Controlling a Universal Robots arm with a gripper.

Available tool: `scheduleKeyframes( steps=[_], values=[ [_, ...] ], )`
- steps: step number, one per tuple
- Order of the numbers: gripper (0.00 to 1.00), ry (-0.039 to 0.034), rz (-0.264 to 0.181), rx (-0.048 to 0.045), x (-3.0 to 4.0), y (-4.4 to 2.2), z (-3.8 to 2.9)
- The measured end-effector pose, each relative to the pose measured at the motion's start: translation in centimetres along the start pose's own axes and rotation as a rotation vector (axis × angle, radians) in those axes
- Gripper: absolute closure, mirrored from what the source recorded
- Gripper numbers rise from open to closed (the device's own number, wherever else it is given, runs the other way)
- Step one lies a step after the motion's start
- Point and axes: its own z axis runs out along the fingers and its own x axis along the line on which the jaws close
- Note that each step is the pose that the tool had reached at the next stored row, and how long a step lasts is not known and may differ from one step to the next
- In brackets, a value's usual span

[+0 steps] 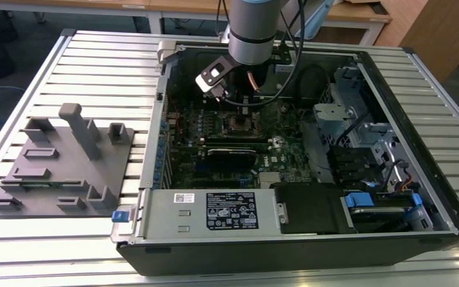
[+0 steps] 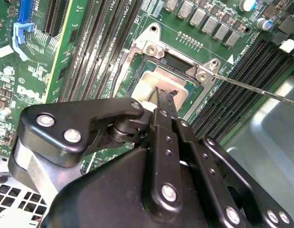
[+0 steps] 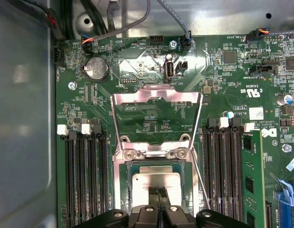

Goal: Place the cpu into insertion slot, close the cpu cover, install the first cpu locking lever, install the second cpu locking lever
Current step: 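Place the cpu into insertion slot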

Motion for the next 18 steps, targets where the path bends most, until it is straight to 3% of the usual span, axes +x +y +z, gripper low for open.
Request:
scheduleKeyframes(
  steps=[18],
  values=[
    [0.90, 0.0001, 0.000, 0.0000, 0.00, -0.01, 0.42]
  ],
)
